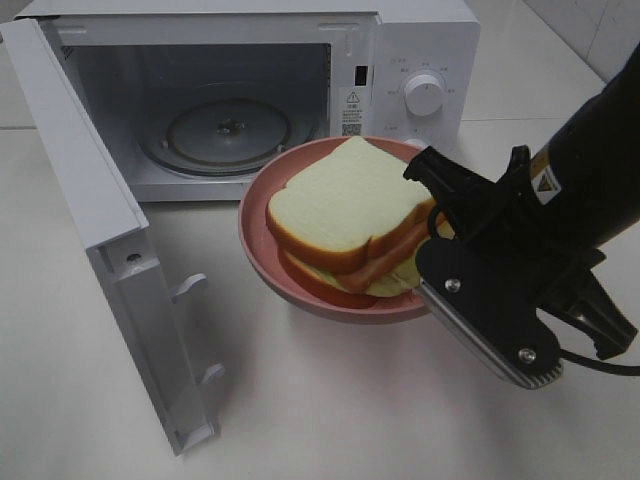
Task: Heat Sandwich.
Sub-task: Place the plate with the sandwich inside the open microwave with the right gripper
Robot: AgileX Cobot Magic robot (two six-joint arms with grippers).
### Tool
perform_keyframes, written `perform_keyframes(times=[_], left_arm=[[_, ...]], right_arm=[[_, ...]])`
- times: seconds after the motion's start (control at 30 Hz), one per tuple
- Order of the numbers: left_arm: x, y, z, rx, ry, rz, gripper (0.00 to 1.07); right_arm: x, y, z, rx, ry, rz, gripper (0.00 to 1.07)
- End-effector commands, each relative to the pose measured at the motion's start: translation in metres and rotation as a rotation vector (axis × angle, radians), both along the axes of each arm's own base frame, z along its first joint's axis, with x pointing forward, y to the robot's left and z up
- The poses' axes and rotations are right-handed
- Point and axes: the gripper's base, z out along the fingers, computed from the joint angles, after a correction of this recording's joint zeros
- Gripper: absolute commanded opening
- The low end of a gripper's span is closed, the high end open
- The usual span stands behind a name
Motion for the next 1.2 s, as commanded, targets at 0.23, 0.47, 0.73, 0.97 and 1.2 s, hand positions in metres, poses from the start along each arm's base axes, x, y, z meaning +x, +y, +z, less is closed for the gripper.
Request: perform_keyframes(times=[0.23, 0.47, 0.73, 0.97, 1.2], left_arm=[[-0.003, -0.001, 0.0, -0.011, -0.022, -0.005, 0.98], [-0.003, -0.001, 0.0, -0.011, -0.022, -0.005, 0.98], [-0.003, -0.001, 0.0, -0.011, -0.022, -0.005, 0.98], [-0.003, -0.001, 0.0, -0.011, -0.022, -0.005, 0.98], [-0.003, -0.001, 0.0, -0.011, -0.022, -0.005, 0.98]], right_arm=[[0.029, 0.025, 0.004, 0.069, -0.035, 0.001, 0.0], [0.044, 0.04, 0.001, 0.079, -0.029, 0.019, 0.0], [0.061, 0.054, -0.003, 0.08, -0.028, 0.022, 0.0], [0.073, 0.067, -0.005, 0.101, -0.019, 0.02, 0.0], [0.085, 0.077, -0.009, 0.105, -0.022, 0.018, 0.0]])
